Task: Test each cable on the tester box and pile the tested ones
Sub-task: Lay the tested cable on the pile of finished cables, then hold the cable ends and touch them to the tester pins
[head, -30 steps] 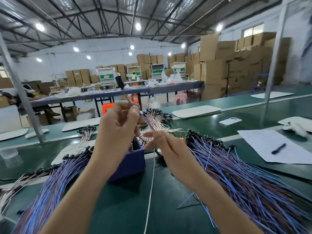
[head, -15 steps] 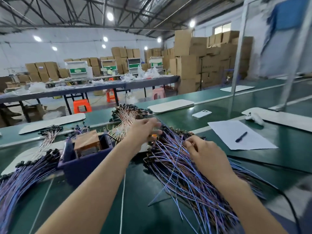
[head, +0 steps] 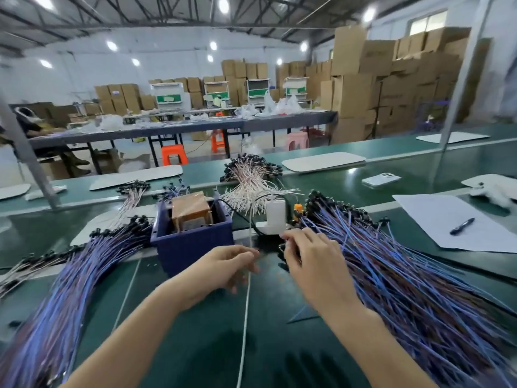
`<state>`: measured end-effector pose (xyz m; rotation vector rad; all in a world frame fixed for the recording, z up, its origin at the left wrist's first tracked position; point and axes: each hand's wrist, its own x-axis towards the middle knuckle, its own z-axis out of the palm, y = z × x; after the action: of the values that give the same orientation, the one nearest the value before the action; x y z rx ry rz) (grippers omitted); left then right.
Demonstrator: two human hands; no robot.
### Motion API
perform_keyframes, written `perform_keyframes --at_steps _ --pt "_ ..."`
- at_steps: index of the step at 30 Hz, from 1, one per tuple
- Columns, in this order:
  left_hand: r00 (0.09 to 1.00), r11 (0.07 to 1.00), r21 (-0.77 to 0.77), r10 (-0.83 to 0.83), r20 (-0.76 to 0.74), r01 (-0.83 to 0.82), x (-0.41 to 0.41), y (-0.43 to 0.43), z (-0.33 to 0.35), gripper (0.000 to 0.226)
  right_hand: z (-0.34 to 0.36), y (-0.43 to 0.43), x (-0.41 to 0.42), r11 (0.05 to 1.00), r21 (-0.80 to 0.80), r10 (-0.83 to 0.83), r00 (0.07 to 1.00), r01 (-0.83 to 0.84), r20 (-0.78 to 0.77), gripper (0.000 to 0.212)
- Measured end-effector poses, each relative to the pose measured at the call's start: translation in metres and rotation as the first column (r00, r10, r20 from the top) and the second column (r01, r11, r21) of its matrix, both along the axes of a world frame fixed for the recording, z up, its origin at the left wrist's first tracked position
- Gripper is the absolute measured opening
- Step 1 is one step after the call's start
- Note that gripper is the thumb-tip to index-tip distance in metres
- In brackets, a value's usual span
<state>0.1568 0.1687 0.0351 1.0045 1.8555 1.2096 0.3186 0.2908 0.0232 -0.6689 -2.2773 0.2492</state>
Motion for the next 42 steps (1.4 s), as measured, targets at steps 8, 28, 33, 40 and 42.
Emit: perform_keyframes --at_steps 8,28,33,40,42 --pt "0.947 0.953 -0.081 0.277 -0.16 -0.292 -0.076 -0.119 -0.01 0.019 -0.046 -0.076 -0.11 0.922 -0.204 0.367 0.911 -0.33 0.188 0.028" --pt "0.496 0.503 -0.148 0.683 -0.535 -0.852 -0.249 -0.202 -0.04 0.041 -0.087 -0.064 -0.158 0.684 -0.636 0.413 0.908 -0.357 -0.065 0.023" --pt "0.486 0.447 -0.2 0.741 -0.464 -0.872 -0.265 -0.201 -0.051 0.037 -0.088 -0.062 -0.158 0.659 -0.65 0.415 0.904 -0.379 -0.105 0.026" --pt "0.375 0.339 -0.161 0.844 -0.383 -0.927 -0.27 -0.203 -0.057 0.024 -0.087 -0.061 -0.158 0.669 -0.636 0.422 0.901 -0.384 -0.1 0.026" --pt "0.387 0.354 -0.159 0.872 -0.3 -0.922 -0.271 -0.205 -0.055 0.022 -0.087 -0.062 -0.157 0.671 -0.633 0.424 0.9 -0.386 -0.099 0.026"
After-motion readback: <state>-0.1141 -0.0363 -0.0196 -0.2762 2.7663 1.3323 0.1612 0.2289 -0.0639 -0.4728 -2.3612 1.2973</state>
